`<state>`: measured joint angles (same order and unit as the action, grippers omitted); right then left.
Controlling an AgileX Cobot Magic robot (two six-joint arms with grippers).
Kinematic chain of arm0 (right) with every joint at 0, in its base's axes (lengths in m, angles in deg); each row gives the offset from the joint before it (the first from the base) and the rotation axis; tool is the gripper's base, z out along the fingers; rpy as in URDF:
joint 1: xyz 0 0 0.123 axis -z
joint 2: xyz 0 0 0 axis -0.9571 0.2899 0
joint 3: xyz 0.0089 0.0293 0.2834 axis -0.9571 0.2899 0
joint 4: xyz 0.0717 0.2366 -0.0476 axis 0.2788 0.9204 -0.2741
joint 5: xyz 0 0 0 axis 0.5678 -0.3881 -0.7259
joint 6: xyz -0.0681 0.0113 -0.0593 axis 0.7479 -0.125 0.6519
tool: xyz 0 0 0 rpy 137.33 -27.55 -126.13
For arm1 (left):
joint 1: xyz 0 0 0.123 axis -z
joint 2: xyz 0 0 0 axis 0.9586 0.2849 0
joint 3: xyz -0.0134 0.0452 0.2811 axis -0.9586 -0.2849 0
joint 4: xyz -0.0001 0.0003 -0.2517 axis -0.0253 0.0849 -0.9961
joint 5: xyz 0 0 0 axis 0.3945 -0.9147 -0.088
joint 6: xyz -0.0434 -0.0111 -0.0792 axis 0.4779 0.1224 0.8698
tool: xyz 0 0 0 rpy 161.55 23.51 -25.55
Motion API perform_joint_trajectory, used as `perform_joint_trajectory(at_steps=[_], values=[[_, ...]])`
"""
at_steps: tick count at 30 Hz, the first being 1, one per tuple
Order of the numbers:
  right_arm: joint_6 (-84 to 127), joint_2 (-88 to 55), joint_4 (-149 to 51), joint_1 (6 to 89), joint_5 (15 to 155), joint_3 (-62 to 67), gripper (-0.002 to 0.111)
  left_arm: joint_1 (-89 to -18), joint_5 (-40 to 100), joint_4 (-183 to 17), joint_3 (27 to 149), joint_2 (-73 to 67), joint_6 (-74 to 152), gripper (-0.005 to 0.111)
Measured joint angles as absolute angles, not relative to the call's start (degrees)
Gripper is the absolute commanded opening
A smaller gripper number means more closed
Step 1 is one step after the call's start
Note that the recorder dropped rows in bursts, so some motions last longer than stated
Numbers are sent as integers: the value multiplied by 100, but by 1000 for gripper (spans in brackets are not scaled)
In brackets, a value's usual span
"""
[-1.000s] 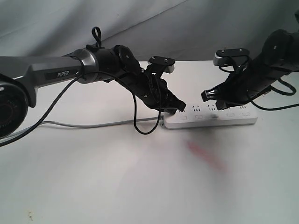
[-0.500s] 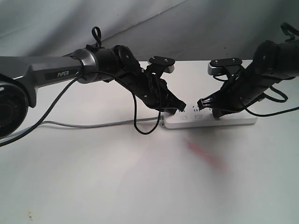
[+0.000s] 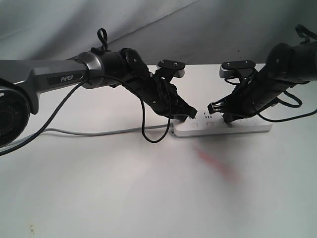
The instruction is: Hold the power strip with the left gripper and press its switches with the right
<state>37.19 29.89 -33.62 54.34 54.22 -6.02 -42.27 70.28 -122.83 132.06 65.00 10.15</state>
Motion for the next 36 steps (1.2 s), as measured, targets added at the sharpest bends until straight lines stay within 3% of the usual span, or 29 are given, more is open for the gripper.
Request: perform_joint_trajectory(at_steps=[19,36], values=[[3475,2869,-3578,5407,5773,-253,0,-4227,7028,-12283,13206,6500,1019,0],[3487,2312,-3566,5407,5083,-552,0,-4227,7043,-12283,13206,6500,1101,0]])
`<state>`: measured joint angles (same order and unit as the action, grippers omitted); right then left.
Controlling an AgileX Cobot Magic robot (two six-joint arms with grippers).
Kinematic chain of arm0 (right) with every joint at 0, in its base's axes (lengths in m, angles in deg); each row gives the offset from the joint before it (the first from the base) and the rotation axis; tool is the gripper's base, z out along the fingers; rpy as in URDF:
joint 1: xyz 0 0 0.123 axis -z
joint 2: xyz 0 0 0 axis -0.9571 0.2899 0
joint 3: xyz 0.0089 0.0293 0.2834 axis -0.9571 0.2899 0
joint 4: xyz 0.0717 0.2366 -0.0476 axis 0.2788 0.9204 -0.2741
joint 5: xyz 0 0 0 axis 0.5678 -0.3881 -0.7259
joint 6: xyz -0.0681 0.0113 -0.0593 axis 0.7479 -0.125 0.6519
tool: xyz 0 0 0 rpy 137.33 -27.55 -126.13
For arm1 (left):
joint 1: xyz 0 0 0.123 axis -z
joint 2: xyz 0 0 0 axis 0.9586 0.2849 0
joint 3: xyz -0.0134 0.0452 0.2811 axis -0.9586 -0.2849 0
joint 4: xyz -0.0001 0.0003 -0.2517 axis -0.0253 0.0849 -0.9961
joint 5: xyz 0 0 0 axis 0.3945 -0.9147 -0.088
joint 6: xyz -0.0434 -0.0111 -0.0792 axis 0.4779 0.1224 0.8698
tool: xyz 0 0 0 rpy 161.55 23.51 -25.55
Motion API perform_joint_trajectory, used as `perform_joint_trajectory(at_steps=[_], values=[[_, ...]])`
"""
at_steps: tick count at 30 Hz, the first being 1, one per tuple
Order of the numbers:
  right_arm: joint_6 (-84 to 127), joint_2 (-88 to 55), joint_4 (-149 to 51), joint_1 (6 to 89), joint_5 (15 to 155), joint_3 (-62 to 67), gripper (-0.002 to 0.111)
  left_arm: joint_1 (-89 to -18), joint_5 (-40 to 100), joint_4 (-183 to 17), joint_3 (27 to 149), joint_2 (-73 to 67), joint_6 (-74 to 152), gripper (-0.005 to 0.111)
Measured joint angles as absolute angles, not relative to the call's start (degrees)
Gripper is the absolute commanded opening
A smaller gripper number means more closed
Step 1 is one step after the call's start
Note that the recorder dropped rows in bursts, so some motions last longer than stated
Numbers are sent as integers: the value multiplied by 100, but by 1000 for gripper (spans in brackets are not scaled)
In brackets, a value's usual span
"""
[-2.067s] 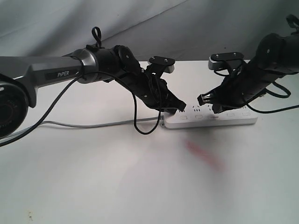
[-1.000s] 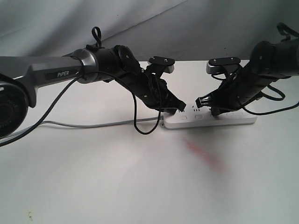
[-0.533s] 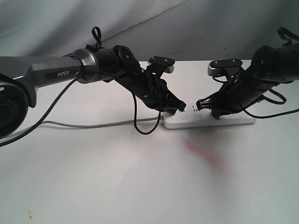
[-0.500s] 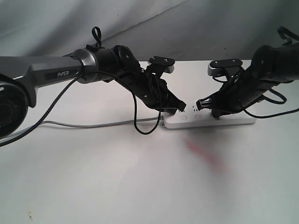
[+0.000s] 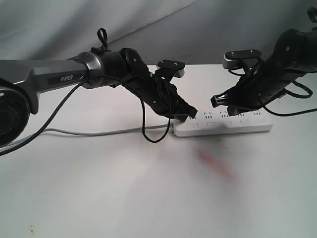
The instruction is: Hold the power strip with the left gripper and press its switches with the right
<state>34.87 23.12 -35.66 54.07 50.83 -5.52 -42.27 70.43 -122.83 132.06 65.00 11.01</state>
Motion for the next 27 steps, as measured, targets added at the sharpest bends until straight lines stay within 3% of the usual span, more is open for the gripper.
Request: perform_joint_trajectory(at_steps=[11,19,27], values=[[3434,1016,-3521,5407,5023,-552,0,-4227,6210,-12164,12455,5270,1121,0],[3170,-323,-3508,5417,4998,-438,0,-4278,5001,-12217,10921,3493,1124,0],[2877,-1983,-3564,5428,5254,624,0,-4741,4190,-12441,9075,1647,1124,0]])
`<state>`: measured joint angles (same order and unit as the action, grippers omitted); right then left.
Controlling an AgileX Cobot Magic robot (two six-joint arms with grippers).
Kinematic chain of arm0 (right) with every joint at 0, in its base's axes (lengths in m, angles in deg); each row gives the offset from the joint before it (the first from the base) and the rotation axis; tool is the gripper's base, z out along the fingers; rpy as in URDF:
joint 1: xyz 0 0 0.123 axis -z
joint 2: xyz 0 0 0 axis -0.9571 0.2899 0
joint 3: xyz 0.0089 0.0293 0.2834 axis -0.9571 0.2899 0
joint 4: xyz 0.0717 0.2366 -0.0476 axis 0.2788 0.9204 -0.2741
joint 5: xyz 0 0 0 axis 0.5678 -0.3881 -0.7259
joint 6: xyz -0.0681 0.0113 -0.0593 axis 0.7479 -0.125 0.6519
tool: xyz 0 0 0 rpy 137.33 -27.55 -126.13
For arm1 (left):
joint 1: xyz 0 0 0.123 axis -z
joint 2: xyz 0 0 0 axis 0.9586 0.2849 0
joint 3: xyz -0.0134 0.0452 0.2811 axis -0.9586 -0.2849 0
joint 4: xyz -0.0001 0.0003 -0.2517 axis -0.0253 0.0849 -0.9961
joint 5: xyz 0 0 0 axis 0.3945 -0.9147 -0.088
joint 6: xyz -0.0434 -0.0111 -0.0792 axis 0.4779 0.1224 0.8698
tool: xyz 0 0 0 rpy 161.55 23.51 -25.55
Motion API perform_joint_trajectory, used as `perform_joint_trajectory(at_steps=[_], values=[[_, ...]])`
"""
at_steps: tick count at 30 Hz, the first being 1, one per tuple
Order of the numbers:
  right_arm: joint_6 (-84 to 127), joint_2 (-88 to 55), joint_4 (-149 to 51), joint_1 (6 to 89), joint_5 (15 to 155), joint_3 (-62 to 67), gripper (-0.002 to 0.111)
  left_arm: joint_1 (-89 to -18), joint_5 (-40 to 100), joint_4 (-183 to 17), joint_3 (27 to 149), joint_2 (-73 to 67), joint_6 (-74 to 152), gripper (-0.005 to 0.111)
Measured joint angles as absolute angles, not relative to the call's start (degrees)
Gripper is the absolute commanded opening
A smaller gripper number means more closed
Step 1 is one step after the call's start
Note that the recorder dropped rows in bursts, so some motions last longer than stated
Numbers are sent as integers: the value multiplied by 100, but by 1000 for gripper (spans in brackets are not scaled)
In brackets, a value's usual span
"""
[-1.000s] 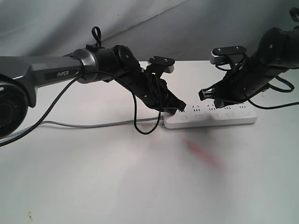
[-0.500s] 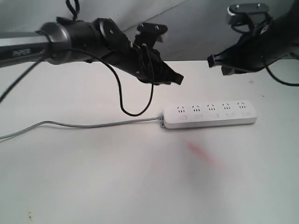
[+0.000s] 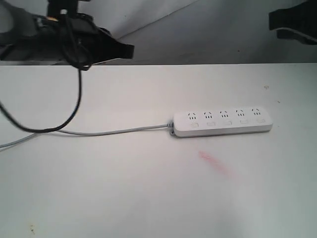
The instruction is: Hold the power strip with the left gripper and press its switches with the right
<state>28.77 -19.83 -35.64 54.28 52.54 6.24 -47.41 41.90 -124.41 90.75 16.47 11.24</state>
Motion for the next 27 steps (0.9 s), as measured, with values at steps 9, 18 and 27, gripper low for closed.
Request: perform_joint_trajectory(at_steps=[9,18,27], values=[[2458,-3797,-3614,5428,5500,1791,0,-4877,3452,-12626,7316,-354,1135,0],[1749,-5538,-4220,5428,5569,2939,0,-4877,2976,-12794,5985,-2209,1146,0],[587,-7126,-5260,5428,5593,3845,0,-4877,2427,-13111,4785,-3758,1181,0]])
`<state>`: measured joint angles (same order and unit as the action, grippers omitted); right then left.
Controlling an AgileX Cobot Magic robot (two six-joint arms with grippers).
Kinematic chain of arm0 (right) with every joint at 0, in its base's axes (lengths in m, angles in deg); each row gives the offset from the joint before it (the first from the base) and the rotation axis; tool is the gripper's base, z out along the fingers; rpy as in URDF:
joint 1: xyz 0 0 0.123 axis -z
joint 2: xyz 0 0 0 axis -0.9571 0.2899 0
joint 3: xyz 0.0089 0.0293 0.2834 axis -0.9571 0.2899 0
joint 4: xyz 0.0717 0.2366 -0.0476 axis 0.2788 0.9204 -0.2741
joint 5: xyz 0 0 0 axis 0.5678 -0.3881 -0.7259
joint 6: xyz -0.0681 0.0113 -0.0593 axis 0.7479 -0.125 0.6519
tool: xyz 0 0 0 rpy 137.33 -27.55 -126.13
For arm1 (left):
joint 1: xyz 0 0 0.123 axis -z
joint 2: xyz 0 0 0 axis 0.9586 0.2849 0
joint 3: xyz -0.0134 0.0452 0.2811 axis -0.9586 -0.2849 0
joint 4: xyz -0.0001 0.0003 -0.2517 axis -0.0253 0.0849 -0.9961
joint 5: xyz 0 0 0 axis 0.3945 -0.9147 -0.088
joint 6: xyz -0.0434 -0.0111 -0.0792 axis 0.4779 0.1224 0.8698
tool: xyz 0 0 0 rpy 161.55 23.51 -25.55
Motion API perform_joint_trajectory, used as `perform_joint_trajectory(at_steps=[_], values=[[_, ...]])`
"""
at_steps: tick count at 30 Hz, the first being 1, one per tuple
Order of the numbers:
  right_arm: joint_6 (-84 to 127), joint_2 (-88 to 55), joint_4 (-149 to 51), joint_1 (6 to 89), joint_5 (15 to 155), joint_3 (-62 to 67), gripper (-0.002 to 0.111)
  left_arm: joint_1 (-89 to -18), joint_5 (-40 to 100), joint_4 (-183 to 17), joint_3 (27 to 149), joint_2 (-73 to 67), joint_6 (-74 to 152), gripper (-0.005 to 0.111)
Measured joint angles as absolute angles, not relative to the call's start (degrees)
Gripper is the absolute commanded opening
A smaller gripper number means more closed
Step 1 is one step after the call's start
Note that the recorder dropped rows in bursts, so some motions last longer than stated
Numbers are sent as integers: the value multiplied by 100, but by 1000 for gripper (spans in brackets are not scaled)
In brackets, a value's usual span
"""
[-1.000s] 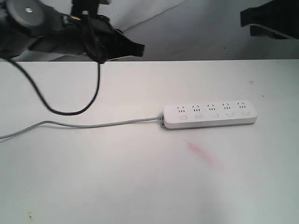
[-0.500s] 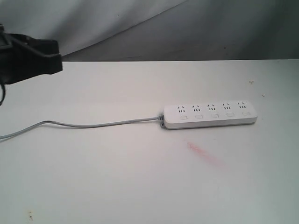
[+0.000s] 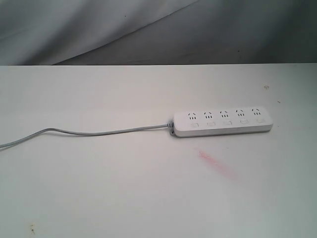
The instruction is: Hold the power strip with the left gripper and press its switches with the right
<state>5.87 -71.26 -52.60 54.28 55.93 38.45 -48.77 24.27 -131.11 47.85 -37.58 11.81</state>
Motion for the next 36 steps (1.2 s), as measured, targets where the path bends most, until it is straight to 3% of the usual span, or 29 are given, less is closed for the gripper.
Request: perform_joint_trajectory(at_steps=[12,27,36], values=[[-1024,-8753,-6440,5428,5917,5031,0,-4877,1761,-13205,3547,-5347,1181,0],[-1303,-8813,-6582,5428,7190,6640,0,-4877,1419,-13221,2759,-6105,1068,0],[-1308,-8813,-6824,5428,7324,6725,0,-4877,1431,-13221,2759,-6105,1035,0]])
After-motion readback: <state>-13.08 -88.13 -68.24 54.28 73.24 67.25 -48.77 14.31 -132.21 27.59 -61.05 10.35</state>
